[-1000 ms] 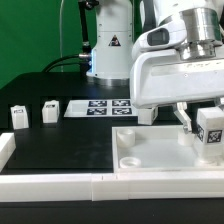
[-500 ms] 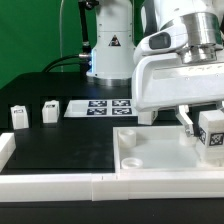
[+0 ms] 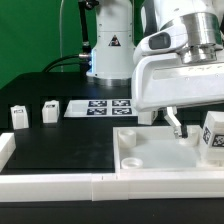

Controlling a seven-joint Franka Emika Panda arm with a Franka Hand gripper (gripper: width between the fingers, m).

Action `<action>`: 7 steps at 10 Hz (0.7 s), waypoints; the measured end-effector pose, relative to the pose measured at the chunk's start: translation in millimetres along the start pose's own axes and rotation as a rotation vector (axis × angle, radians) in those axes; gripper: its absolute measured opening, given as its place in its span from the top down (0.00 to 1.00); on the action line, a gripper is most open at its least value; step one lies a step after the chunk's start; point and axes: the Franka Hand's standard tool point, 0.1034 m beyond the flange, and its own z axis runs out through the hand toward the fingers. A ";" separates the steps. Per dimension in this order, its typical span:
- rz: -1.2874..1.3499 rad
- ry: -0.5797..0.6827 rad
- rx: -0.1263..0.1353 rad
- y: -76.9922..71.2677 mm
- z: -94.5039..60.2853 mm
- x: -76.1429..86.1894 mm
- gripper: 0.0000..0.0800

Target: Assemble one leg

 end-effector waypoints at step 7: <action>0.011 -0.031 0.012 -3.1 -14.2 25.5 0.19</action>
Offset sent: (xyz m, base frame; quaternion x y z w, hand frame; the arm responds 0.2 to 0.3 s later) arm 0.0040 -0.0027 0.0203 -0.0245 -0.0055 0.0106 0.9996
